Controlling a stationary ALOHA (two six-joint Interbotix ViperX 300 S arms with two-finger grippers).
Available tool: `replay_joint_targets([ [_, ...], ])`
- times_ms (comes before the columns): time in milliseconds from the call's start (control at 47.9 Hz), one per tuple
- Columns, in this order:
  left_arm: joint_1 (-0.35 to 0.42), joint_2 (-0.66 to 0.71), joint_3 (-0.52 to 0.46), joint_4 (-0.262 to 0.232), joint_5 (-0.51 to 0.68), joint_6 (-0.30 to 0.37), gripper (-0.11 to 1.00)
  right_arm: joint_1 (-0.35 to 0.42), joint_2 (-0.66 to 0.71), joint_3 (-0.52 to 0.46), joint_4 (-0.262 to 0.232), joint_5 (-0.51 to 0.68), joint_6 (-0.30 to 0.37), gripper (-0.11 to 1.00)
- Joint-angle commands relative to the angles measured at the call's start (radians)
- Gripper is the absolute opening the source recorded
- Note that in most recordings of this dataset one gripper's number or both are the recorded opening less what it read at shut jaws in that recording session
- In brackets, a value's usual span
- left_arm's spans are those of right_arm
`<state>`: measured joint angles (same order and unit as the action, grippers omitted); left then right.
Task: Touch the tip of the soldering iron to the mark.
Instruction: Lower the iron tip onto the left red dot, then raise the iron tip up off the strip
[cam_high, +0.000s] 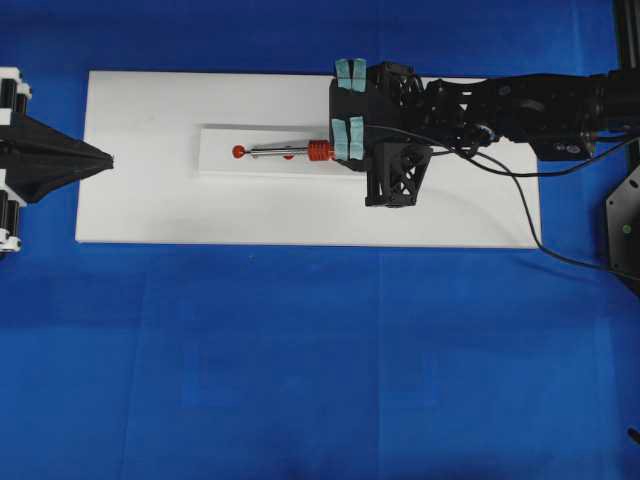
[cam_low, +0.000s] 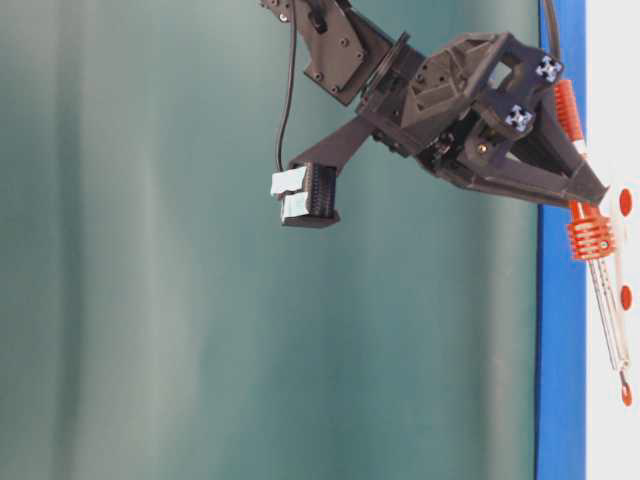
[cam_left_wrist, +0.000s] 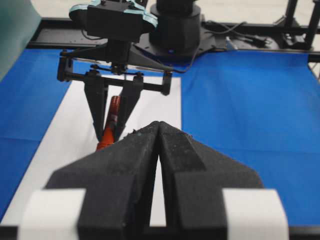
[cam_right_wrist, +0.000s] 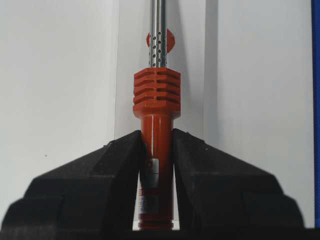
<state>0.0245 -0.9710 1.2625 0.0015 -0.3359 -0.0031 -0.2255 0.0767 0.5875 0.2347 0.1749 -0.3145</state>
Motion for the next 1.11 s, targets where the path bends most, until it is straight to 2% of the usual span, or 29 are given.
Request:
replay_joint_targets([
  [0, -0.002, 0.006, -0.011, 0.000, -0.011, -0.002, 0.00, -0.002, -0.011, -0.025, 0.000, -0.006, 0.002, 0.06],
  [438, -0.002, 0.006, -0.011, 0.002, -0.011, -0.003, 0.00, -0.002, -0.021, -0.023, 0.000, 0.011, 0.003, 0.06],
  [689, -0.002, 0.006, -0.011, 0.000, -0.018, -0.003, 0.00, -0.005, -0.118, -0.043, -0.002, 0.057, 0.002, 0.06],
  [918, -0.003, 0.006, -0.011, 0.002, -0.021, -0.006, 0.00, -0.017, -0.206, -0.075, -0.037, 0.132, 0.003, 0.06],
  [1085, -0.005, 0.006, -0.011, 0.000, -0.021, -0.012, 0.00, -0.017, -0.222, -0.089, -0.041, 0.147, 0.003, 0.06],
])
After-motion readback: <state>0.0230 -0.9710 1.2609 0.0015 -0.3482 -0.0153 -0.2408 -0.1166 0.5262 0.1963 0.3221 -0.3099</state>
